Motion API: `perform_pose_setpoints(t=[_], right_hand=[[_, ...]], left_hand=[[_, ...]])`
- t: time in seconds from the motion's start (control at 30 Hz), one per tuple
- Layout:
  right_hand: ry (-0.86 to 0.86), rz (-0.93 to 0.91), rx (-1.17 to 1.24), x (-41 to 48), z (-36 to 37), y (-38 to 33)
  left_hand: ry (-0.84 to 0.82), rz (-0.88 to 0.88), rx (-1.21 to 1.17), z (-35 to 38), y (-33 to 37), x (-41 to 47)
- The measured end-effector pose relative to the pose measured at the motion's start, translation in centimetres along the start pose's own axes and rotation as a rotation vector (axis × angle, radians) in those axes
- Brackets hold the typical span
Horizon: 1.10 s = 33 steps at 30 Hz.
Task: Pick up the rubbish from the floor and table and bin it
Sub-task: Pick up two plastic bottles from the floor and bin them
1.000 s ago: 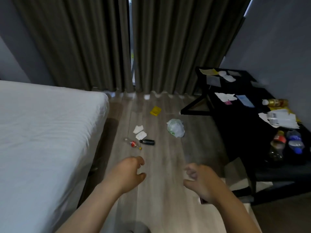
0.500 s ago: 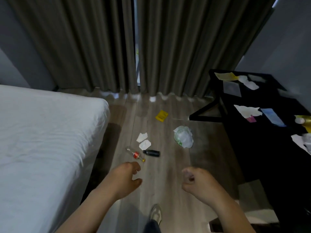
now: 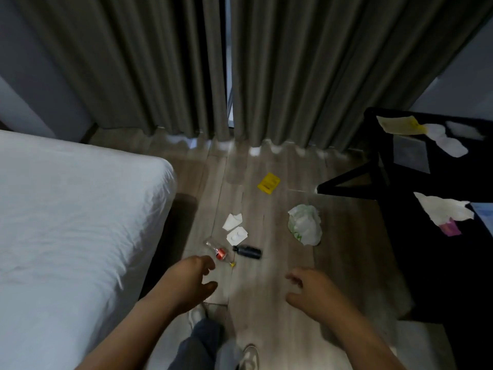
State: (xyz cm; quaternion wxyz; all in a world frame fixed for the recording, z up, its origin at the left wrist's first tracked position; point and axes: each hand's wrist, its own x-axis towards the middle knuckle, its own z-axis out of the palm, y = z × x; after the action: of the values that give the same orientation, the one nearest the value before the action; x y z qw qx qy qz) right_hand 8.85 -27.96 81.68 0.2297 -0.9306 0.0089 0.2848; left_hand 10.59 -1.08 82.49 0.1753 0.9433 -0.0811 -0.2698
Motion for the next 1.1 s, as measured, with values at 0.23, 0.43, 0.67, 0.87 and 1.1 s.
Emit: perform_pose_setpoints(t=[0.23,0.43,0.67,0.87,1.1], right_hand=[[-0.017,0.054,-0.014,7.7,-0.7,-2.4],[-0.047,0.046,-0.088,14.1,-0.8,-4.2],[-0.082,0.093,-0.080,22.1,0.3,-3.3],[-0.114,0.084,-0.054,30.7,4.4,0.3],[-0.111,0.084,-0.058,43.0,14.9,7.5]], left_hand=[[-0.098,0.029,0.016,-2.8,-4.0,8.3],[-0.152,0.036,0.036,-5.3,-8.9,15.4],[-0.205,0.013,0.058,-3.6,-12.7,23.4],[-0.207,-0.052,0.047,1.4,-15.5,30.7],[-0.187,-0.082,0.039,13.9,-20.4,40.9]])
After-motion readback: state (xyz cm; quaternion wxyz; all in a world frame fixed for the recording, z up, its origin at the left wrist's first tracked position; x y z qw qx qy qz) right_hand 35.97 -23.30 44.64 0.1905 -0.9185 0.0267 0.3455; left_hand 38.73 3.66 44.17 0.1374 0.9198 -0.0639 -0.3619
